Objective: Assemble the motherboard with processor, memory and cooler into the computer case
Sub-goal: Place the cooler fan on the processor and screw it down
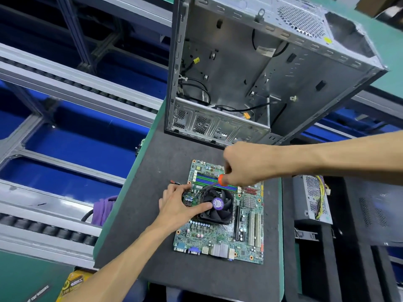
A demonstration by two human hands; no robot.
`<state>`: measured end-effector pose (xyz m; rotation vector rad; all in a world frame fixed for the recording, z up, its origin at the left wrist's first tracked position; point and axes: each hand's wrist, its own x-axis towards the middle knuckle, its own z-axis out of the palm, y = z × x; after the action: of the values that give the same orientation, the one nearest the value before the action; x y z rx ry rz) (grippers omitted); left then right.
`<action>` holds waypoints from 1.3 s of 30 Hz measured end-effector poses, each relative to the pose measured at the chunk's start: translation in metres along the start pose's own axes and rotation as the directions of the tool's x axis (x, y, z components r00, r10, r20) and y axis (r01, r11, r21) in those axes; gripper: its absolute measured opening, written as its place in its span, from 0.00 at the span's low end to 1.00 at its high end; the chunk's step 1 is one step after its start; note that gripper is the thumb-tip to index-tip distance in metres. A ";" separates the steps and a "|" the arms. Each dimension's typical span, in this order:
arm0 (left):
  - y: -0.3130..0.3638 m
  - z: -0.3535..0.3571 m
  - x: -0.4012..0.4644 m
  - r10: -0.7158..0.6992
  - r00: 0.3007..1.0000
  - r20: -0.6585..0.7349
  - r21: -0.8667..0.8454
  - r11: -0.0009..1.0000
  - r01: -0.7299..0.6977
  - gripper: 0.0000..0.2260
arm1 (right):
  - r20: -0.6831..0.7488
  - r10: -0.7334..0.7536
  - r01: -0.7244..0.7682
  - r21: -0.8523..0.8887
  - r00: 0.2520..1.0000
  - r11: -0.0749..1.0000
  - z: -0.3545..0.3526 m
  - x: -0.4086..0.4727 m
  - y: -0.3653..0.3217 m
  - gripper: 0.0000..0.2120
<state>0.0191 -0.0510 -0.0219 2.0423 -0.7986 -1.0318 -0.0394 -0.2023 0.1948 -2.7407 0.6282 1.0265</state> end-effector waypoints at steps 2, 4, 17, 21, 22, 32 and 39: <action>-0.001 0.000 0.000 0.006 1.000 -0.006 -0.010 1.000 -0.006 0.46 | 0.214 0.203 -0.273 0.385 0.955 0.881 0.000 0.006 0.004 0.16; -0.001 0.000 0.000 0.013 1.000 0.006 -0.012 1.000 -0.013 0.45 | 0.381 0.247 -0.431 0.541 0.891 0.722 0.000 0.012 0.009 0.15; -0.004 0.000 0.001 0.028 1.000 0.013 -0.025 0.999 -0.028 0.38 | 0.096 -0.389 0.353 -0.654 0.916 0.669 -0.013 0.010 0.014 0.14; -0.006 0.002 0.001 0.045 0.999 -0.006 -0.019 0.999 -0.045 0.39 | 0.131 -0.402 0.391 -0.620 0.906 0.680 -0.013 0.014 0.009 0.16; -0.006 0.003 0.001 0.049 0.999 -0.013 -0.019 0.999 -0.049 0.40 | 0.112 -0.289 0.307 -0.478 0.951 0.823 -0.012 0.015 0.009 0.18; -0.007 0.004 0.002 0.054 0.998 -0.019 -0.048 0.997 -0.055 0.45 | 0.803 0.166 -0.801 0.506 0.573 0.319 -0.011 0.033 0.013 0.18; -0.005 0.003 0.000 0.040 0.999 -0.011 -0.031 0.999 -0.040 0.40 | 0.494 0.197 -0.412 0.376 0.847 0.830 -0.016 0.019 0.006 0.10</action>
<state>0.0180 -0.0492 -0.0278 1.9963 -0.8100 -1.0044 -0.0199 -0.2187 0.1940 -1.9332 1.0997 1.2957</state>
